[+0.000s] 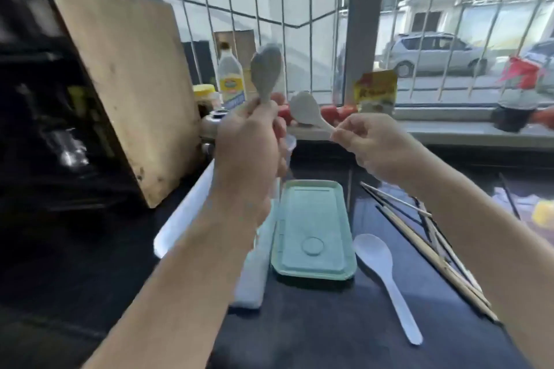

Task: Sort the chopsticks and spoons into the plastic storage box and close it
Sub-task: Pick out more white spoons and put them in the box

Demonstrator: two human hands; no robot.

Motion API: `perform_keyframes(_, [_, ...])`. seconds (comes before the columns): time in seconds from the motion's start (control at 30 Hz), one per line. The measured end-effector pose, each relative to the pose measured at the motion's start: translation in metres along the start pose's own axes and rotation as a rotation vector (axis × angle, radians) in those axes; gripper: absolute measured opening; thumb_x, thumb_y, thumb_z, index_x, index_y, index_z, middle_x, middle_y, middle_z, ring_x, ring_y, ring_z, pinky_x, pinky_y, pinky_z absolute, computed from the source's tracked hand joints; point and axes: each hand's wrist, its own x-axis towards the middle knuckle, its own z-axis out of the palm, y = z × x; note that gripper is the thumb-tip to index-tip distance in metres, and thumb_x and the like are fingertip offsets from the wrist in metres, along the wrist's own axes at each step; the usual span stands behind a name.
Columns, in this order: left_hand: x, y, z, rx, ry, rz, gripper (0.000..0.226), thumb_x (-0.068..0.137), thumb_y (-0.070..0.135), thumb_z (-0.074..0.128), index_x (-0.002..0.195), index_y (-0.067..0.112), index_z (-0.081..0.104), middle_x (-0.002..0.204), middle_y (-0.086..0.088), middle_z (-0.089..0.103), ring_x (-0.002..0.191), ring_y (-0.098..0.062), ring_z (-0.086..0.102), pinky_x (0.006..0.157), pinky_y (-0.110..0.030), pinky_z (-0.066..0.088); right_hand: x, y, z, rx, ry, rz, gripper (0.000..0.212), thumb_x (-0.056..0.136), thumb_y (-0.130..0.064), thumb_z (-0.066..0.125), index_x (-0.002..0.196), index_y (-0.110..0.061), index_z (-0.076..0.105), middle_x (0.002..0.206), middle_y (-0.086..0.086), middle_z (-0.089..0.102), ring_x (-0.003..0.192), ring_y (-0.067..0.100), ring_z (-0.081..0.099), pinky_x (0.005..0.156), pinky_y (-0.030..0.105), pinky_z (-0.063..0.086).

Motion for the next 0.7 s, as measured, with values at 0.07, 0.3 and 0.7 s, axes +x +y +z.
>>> perform_keyframes(0.07, [0.011,0.034,-0.064,0.114,0.032,0.019,0.022,0.103,0.013,0.047,0.099,0.015,0.069,0.061,0.002,0.043,0.038,-0.008,0.028,0.038,-0.015,0.016,0.018,-0.041,0.024,-0.196,-0.211,-0.144,0.023,0.102,-0.032,0.058,0.082,-0.023,0.066,0.065,-0.012,0.053,0.059,0.007,0.048,0.054,0.02,0.033])
perform_keyframes(0.3, [0.038,0.047,-0.201,0.302,0.122,-0.149,0.02,0.105,0.014,0.046,0.108,0.01,0.066,0.066,0.001,0.046,0.041,-0.007,0.028,0.036,-0.018,0.015,0.056,-0.113,0.136,-1.161,-0.761,-0.2,0.03,0.104,-0.009,0.042,0.126,-0.005,0.062,0.123,0.008,0.065,0.107,0.028,0.059,0.072,0.028,0.035])
perform_keyframes(0.7, [0.064,0.005,-0.199,0.245,-0.027,-0.198,0.022,0.106,0.014,0.044,0.11,0.007,0.065,0.066,-0.001,0.046,0.042,-0.01,0.027,0.038,-0.021,0.016,0.047,-0.119,0.193,-1.336,-1.005,-0.023,0.012,0.087,-0.003,0.064,0.077,-0.009,0.065,0.039,-0.005,0.053,0.03,0.007,0.047,0.03,0.014,0.035])
